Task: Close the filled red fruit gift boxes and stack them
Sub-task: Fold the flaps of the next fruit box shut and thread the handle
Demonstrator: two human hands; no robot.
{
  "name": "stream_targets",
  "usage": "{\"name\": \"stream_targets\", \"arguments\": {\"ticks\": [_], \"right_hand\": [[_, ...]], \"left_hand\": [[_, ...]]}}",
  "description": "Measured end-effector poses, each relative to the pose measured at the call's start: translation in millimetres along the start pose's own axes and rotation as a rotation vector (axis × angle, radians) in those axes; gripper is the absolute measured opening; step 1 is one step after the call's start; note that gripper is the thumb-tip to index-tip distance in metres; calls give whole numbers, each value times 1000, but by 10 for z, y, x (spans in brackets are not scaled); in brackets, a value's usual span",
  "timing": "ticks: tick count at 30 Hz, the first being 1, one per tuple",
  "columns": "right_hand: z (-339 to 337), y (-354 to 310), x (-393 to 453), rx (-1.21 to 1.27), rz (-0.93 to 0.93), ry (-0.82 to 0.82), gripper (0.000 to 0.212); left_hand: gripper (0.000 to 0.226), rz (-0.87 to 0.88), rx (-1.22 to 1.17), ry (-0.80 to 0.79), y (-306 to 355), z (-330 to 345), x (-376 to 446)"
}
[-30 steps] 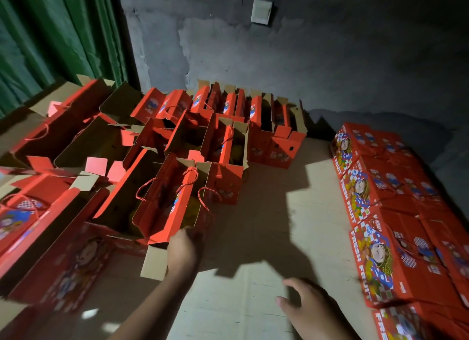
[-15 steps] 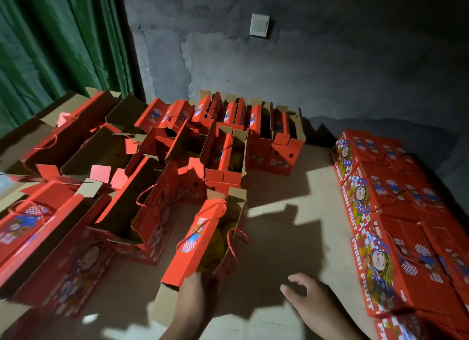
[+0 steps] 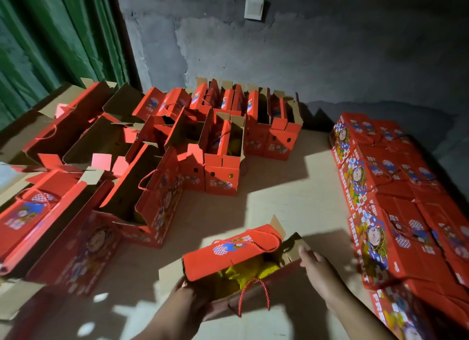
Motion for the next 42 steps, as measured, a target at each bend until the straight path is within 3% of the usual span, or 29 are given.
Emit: {"name": "stream_targets", "arguments": {"ticks": [1, 3, 7, 12, 16, 18, 20, 23, 25, 27, 30, 34, 36, 39, 42], "right_hand": [[32, 22, -19, 33, 9, -10, 45], [93, 70, -90, 67, 30, -54, 30], [220, 240, -271, 38, 39, -101, 21], [382, 501, -414, 121, 137, -121, 55], [478, 632, -460, 392, 264, -146, 96], [504, 651, -456, 424, 260, -124, 104], [473, 648, -440, 203, 148, 43, 93], [364, 539, -455, -118, -145, 348, 34], [381, 408, -458, -170, -287, 204, 11], [478, 278, -501, -237, -321, -57, 14], [614, 112, -558, -335, -318, -185, 24], [657, -204, -662, -348, -506, -46, 51], [671, -371, -678, -362, -590, 6, 61], [715, -472, -622, -357, -527, -41, 62], [735, -442, -572, -359, -470, -34, 56]], "left_hand": [[24, 47, 44, -70, -15, -41, -51], [21, -18, 156, -140, -192, -75, -90], [23, -30, 219, -170, -311, -145, -213], [19, 7, 159, -173, -311, -276, -285], [21, 20, 138, -201, -316, -334, -279], [24, 34, 153, -239, -322, -356, -271], [25, 28, 165, -272, -341, -362, -272], [25, 5, 175, -289, -372, -366, -284], [25, -17, 167, -297, -388, -355, -296], [23, -33, 124, -296, -409, -357, -287], [20, -34, 58, -285, -431, -378, -271], [21, -6, -44, -271, -438, -402, -299], [34, -11, -188, -259, -414, -419, -325], [72, -188, -447, -236, -424, -453, -363], [69, -269, -445, -126, -515, -499, -352]]}}
Point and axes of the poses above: each hand's wrist, its own x-axis towards the middle knuckle, its own z-axis out of the palm, y = z × x, the point moved 3 cm from there along x, towards the middle knuckle, and after that the axes turned 8 degrees about z, right-handed, at the moved point
